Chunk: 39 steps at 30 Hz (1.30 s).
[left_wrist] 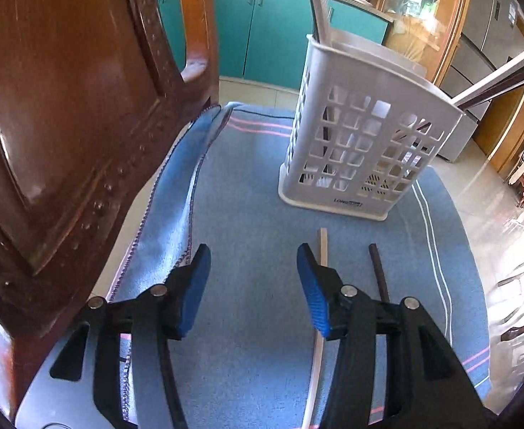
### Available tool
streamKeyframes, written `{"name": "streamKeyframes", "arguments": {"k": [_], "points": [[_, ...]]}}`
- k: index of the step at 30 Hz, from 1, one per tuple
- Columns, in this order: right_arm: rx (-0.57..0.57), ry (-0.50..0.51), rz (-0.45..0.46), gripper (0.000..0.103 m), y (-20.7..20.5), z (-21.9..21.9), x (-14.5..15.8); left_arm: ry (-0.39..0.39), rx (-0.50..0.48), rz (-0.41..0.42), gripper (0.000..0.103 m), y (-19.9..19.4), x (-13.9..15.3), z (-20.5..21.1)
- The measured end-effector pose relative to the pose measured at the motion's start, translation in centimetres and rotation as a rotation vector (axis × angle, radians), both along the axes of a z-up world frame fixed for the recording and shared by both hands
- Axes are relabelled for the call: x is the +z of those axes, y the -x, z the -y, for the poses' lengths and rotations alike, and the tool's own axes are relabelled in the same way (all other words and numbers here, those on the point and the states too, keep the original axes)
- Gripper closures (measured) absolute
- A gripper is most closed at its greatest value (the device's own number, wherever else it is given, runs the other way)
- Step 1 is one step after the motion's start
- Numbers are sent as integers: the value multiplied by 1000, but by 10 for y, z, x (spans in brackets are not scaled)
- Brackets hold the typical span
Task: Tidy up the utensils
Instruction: 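Lower both open tools to the last light and dark chopsticks beside the holder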
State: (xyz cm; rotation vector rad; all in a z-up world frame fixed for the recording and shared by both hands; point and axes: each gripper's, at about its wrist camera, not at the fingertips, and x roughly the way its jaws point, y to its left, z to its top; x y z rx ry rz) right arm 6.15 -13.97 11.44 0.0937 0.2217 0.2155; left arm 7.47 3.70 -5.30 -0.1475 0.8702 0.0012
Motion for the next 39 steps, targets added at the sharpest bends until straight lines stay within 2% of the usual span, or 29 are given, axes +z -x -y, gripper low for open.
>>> {"name": "streamKeyframes", "arguments": {"k": [10,13,14,17,19,21,25,33,35,39], "points": [[-21,-45,26,52,21,20,2,-27,-31,-37,48,-5,-13,15],[-8,-19,-37,51,34,24,-15,-51,-30,-51,48,-6,-17,17],[-11,5,-75,51,33,23,-24,-55,-20,-55,48,-6,-18,15],[-5,48,-297,51,11,23,-71,-58,3,-73,48,-10,-22,11],[12,21,-518,51,-17,24,-108,-63,8,-83,47,-10,-24,11],[0,26,-654,51,-31,21,-135,-66,6,-87,44,-10,-26,11],[-13,108,-774,51,-39,5,-164,-77,-1,-91,41,-10,-26,13],[32,246,-817,51,-37,-36,-186,-91,24,-105,33,-14,-28,4],[21,283,-800,51,-35,-43,-188,-92,25,-105,31,-15,-28,3],[19,284,-798,51,-31,-47,-190,-92,22,-106,29,-17,-28,3]]}}
